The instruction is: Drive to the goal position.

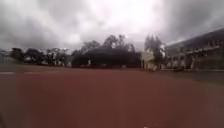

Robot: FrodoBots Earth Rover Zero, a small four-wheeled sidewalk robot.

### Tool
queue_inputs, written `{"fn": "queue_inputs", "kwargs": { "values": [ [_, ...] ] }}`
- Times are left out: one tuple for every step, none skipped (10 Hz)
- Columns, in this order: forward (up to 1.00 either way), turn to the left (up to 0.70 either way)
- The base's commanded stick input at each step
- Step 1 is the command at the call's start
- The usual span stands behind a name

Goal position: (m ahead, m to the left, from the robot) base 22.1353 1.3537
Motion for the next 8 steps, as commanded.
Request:
{"fn": "queue_inputs", "kwargs": {
  "values": [
    [0.67,0.00],
    [0.67,0.00],
    [0.67,-0.20],
    [0.67,-0.34],
    [0.67,-0.34],
    [0.67,-0.34],
    [0.67,-0.34],
    [0.67,-0.34]
  ]
}}
